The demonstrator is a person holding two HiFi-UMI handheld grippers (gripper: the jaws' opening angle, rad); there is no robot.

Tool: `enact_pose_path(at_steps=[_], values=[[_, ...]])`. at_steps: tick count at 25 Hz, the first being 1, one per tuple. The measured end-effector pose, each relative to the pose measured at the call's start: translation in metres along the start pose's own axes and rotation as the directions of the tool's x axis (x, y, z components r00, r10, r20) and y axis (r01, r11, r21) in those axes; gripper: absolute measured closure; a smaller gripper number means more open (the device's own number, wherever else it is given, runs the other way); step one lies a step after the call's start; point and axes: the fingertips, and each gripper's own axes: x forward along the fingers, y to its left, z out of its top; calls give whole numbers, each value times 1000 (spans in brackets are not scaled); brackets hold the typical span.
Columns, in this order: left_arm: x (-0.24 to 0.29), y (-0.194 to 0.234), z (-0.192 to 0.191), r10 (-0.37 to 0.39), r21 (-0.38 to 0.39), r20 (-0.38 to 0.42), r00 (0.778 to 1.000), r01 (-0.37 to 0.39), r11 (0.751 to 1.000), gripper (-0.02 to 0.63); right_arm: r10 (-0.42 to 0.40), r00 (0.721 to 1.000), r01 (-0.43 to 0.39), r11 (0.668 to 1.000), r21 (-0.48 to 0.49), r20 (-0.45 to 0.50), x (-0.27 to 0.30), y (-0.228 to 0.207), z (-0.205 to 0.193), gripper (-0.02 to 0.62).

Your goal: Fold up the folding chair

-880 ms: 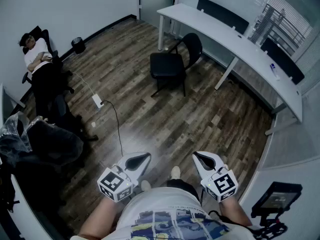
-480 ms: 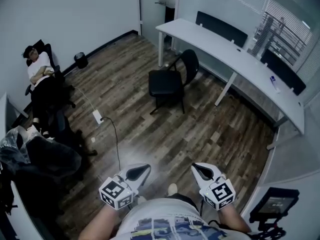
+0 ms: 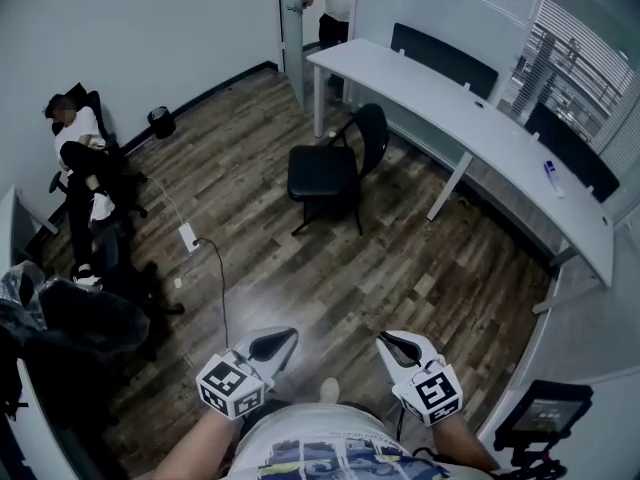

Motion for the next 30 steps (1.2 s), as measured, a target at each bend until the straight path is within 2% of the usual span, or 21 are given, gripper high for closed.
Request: enact_pose_path(at_steps=[6, 16, 22, 30], values=[[28, -2, 8, 38, 13, 3, 999, -38, 999, 597, -6, 1000, 6, 1000, 24, -6, -8, -32, -16, 578], [59, 12, 16, 62, 6, -7, 998, -62, 998, 574, -41, 999, 40, 998, 53, 9, -5, -71, -15, 563], [91, 30, 22, 24, -3, -14, 1000, -24, 1000, 557, -79, 997, 80, 994, 72, -8, 8, -97, -12, 543], [137, 78, 48, -55, -13, 5, 998, 55, 998, 538, -140, 989, 142, 987, 80, -41, 46, -133, 12, 540]])
